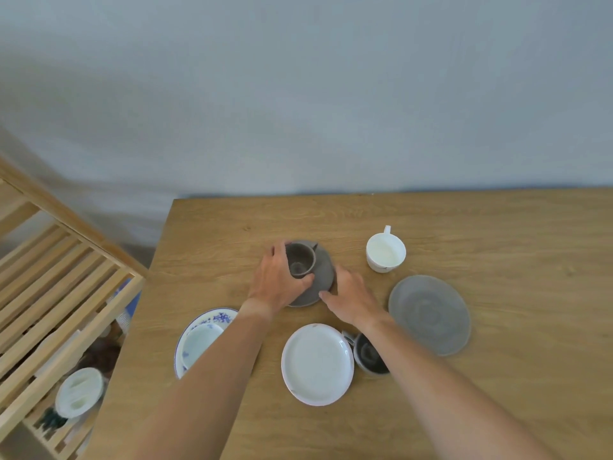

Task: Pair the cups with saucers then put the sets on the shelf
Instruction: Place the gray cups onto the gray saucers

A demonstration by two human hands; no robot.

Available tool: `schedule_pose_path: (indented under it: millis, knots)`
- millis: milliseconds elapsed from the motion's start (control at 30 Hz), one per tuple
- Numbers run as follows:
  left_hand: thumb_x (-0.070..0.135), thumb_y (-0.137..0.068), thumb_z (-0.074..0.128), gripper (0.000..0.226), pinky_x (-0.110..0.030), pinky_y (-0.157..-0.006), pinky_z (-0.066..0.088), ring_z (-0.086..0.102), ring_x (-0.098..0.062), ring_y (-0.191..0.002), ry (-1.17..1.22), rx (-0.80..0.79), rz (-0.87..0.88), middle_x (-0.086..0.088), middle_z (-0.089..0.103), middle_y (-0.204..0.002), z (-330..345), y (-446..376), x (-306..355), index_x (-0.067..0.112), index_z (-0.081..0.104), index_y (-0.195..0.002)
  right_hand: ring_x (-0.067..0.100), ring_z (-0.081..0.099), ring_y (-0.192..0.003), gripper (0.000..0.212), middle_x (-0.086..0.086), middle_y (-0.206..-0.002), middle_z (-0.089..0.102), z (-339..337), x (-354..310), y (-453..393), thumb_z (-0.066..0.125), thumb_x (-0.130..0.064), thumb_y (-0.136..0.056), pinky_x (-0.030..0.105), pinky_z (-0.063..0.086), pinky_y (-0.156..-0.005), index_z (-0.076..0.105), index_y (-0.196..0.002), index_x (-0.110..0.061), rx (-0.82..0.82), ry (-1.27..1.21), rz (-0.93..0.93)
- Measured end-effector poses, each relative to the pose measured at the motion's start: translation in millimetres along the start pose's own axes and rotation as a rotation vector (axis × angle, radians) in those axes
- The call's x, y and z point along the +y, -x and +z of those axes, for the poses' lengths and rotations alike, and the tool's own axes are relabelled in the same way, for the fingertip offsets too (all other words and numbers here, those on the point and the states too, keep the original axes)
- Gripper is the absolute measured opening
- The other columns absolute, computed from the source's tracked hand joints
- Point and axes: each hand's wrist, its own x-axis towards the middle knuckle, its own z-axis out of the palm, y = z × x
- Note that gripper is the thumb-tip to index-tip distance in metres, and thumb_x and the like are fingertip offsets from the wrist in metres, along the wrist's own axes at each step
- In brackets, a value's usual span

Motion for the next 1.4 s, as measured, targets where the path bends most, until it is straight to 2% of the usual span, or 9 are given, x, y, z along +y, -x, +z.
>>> schedule_pose_path:
  millis: [200, 333, 433, 533, 667, 833, 967, 1167, 1400]
  knots:
    - [0.049, -0.077, 0.080, 0.100, -0.044, -0.109, 0.042, 0.045, -0.035, -0.135, -0.170, 0.014, -0.004, -0.017, 0.041, -0.148, 3, 14, 7, 0.012, 0.029, -0.154, 0.023, 0.052, -0.130, 0.040, 0.005, -0.135, 0.058, -16, 15, 27, 0.060, -0.028, -0.099, 0.041, 0.047, -0.104, 0.054, -0.137, -0.015, 0.134, -0.051, 0.006]
    - [0.065, -0.075, 0.060, 0.089, -0.047, -0.114, 0.031, 0.042, -0.036, -0.137, -0.212, 0.156, 0.292, -0.015, 0.046, -0.148, 9, 39, 27, 0.013, 0.048, -0.146, 0.022, 0.059, -0.112, 0.023, 0.004, -0.116, 0.065, -33, 30, 45, 0.060, -0.024, -0.098, 0.035, 0.047, -0.093, 0.064, -0.118, -0.013, 0.270, -0.122, 0.048]
    - [0.075, -0.077, 0.051, 0.087, -0.039, -0.115, 0.025, 0.041, -0.025, -0.138, -0.135, -0.073, 0.526, -0.004, 0.048, -0.147, 14, 60, 41, 0.020, 0.049, -0.144, 0.027, 0.063, -0.103, 0.015, 0.005, -0.104, 0.068, -46, 54, 58, 0.058, -0.021, -0.096, 0.038, 0.049, -0.084, 0.065, -0.106, -0.013, 0.379, -0.159, 0.179]
    - [0.080, -0.070, 0.061, 0.099, -0.038, -0.115, 0.030, 0.043, -0.021, -0.135, -0.220, -0.269, 0.635, 0.001, 0.049, -0.147, 26, 76, 51, 0.023, 0.042, -0.149, 0.036, 0.058, -0.117, 0.027, 0.015, -0.121, 0.061, -55, 80, 74, 0.058, -0.020, -0.095, 0.042, 0.046, -0.095, 0.062, -0.118, -0.007, 0.455, -0.123, 0.367]
    - [0.083, -0.061, 0.070, 0.112, -0.037, -0.112, 0.033, 0.050, -0.023, -0.131, -0.427, -0.317, 0.662, -0.001, 0.054, -0.145, 48, 87, 55, 0.022, 0.039, -0.150, 0.042, 0.043, -0.130, 0.053, 0.022, -0.136, 0.043, -56, 108, 95, 0.065, -0.030, -0.091, 0.047, 0.039, -0.106, 0.049, -0.137, -0.010, 0.438, 0.015, 0.553]
    - [0.066, -0.069, 0.073, 0.084, -0.036, -0.105, 0.040, 0.057, -0.024, -0.121, -0.527, -0.327, 0.657, -0.002, 0.062, -0.133, 62, 89, 55, 0.021, 0.047, -0.135, 0.042, 0.041, -0.134, 0.068, 0.022, -0.140, 0.040, -57, 127, 107, 0.071, -0.038, -0.090, 0.051, 0.038, -0.109, 0.040, -0.146, -0.018, 0.373, -0.056, 0.595]
    - [0.065, -0.067, 0.074, 0.081, -0.034, -0.102, 0.042, 0.059, -0.021, -0.117, -0.404, -0.316, 0.609, 0.001, 0.064, -0.128, 60, 86, 62, 0.023, 0.050, -0.131, 0.040, 0.050, -0.128, 0.072, 0.018, -0.136, 0.045, -59, 130, 108, 0.077, -0.037, -0.087, 0.052, 0.046, -0.104, 0.041, -0.145, -0.017, 0.374, -0.133, 0.546]
    - [0.065, -0.065, 0.070, 0.080, -0.036, -0.094, 0.045, 0.064, -0.024, -0.110, -0.292, -0.135, 0.597, -0.001, 0.068, -0.119, 75, 75, 84, 0.017, 0.053, -0.127, 0.035, 0.051, -0.125, 0.076, 0.014, -0.132, 0.051, -45, 132, 115, 0.084, -0.040, -0.077, 0.050, 0.047, -0.100, 0.045, -0.136, -0.011, 0.407, -0.207, 0.486]
    - [0.065, -0.068, 0.069, 0.082, -0.040, -0.101, 0.045, 0.062, -0.029, -0.114, -0.335, -0.137, 0.546, -0.006, 0.068, -0.122, 100, 61, 110, 0.013, 0.053, -0.129, 0.034, 0.052, -0.127, 0.062, 0.013, -0.139, 0.051, -28, 129, 125, 0.065, -0.031, -0.094, 0.047, 0.043, -0.105, 0.038, -0.146, -0.010, 0.422, -0.083, 0.424]
